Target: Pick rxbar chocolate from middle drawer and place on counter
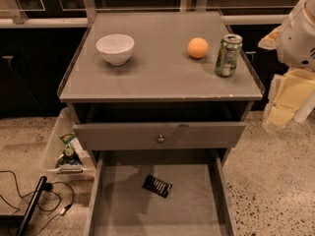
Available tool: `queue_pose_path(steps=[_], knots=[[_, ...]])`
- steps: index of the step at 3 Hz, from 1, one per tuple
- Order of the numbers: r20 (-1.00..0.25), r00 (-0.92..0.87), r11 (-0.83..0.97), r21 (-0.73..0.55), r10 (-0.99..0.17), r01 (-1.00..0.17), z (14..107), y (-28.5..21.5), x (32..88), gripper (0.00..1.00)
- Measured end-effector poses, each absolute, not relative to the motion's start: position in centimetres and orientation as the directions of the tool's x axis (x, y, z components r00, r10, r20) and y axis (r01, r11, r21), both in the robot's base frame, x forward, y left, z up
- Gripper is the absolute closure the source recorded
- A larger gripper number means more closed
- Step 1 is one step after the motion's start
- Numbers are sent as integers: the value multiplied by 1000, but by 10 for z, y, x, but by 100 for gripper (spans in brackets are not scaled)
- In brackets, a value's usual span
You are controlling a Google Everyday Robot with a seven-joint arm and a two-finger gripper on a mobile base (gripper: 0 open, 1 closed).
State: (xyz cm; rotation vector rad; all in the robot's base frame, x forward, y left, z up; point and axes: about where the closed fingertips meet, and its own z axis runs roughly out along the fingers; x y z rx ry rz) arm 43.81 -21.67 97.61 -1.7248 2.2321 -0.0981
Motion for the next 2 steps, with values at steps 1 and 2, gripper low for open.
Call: queue_pose_path(steps=[1, 2], knots=[[-207, -222, 270, -245, -953, -931, 976, -217, 438, 0], [-216, -218, 267, -228, -952, -937, 963, -213, 438, 0]])
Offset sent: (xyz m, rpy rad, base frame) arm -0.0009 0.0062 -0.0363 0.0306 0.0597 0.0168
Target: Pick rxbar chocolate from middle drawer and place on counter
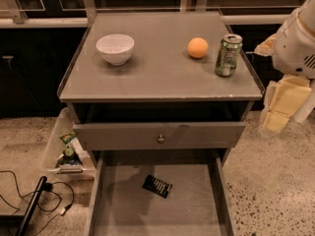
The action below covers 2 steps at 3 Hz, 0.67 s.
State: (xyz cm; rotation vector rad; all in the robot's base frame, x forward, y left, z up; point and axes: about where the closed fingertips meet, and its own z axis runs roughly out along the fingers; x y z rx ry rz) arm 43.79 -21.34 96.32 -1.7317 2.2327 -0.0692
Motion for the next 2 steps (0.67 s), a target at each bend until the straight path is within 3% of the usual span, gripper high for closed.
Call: queue_pose_path(steps=[2], knots=[[-322, -215, 242, -46, -922, -969, 839, -186, 420, 0]])
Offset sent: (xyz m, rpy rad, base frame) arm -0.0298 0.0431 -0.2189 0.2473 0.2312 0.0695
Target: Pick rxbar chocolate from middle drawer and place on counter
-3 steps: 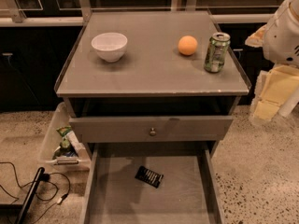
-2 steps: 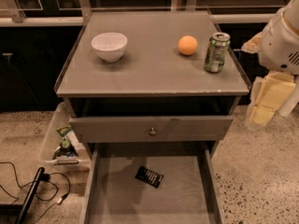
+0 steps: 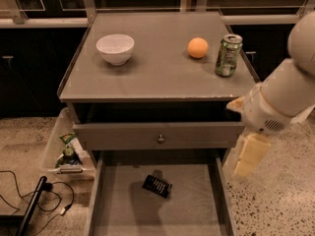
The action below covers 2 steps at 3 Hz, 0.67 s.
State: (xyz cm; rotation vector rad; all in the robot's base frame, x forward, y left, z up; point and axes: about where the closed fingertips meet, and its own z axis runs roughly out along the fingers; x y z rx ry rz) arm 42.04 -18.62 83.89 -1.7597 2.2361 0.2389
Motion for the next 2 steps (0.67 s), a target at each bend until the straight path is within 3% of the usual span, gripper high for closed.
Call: queue_pose_path(steps=[1, 2], knots=[[-340, -213, 224, 8, -916, -975, 760, -172, 418, 0], [-340, -213, 223, 8, -916, -975, 760, -172, 418, 0]])
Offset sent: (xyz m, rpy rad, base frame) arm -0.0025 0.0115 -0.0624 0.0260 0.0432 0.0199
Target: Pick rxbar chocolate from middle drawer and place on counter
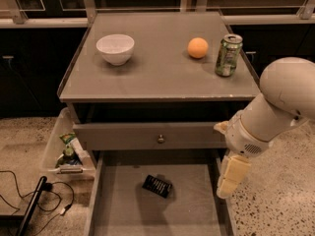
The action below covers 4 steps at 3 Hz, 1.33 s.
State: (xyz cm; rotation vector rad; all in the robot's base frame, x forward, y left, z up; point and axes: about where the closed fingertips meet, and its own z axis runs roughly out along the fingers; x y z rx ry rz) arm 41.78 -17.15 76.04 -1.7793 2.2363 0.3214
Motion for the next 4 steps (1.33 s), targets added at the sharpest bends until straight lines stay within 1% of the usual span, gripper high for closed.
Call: queue_pose_path(steps=[1, 2, 3, 4], knots=[[-381, -242, 240, 55, -892, -969, 712, -159, 429, 0], [-443, -272, 252, 105, -854, -962, 627, -141, 453, 0], [-509, -284, 265, 112, -813, -958, 563, -127, 474, 0], [-542, -294, 275, 118, -787, -954, 536, -124, 481, 0]])
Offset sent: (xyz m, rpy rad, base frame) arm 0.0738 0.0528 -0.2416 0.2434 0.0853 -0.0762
